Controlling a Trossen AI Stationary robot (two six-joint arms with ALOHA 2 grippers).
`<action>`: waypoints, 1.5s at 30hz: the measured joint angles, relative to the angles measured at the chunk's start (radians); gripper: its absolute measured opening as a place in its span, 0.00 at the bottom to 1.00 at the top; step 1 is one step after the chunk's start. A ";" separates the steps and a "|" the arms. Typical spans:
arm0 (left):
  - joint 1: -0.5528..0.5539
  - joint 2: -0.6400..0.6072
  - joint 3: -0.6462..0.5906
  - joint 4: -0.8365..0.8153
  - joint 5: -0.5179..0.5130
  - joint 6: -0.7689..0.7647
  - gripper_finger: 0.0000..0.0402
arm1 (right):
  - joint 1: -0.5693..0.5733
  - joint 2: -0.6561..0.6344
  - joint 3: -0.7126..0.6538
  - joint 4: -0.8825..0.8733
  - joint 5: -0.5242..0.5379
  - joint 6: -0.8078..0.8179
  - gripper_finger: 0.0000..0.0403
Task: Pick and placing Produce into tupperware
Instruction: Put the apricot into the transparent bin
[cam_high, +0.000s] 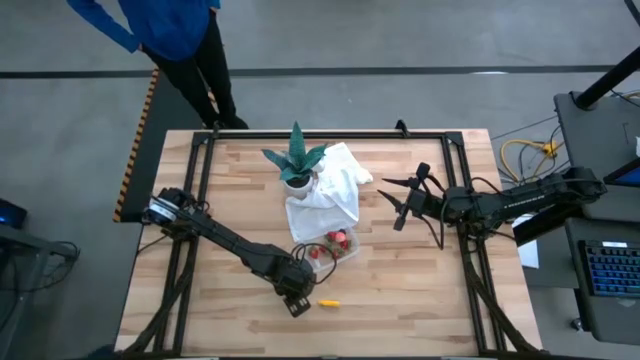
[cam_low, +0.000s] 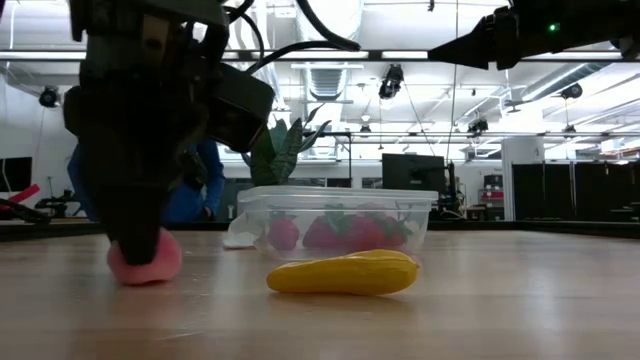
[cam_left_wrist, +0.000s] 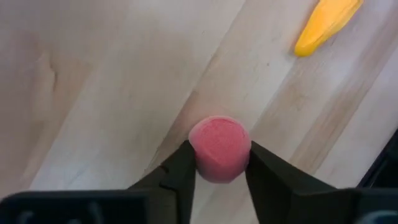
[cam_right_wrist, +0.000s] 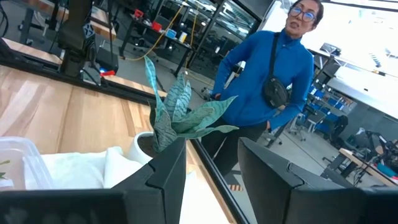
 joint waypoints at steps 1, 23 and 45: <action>0.000 0.000 0.000 -0.002 0.001 0.000 0.23 | 0.000 0.000 0.000 0.000 0.000 0.000 0.35; 0.079 -0.043 0.165 -0.258 -0.026 0.219 0.16 | 0.000 0.000 0.000 0.000 0.000 0.000 0.35; 0.320 -0.043 0.302 -0.406 -0.102 0.667 0.16 | 0.000 0.000 0.000 0.001 0.000 0.019 0.35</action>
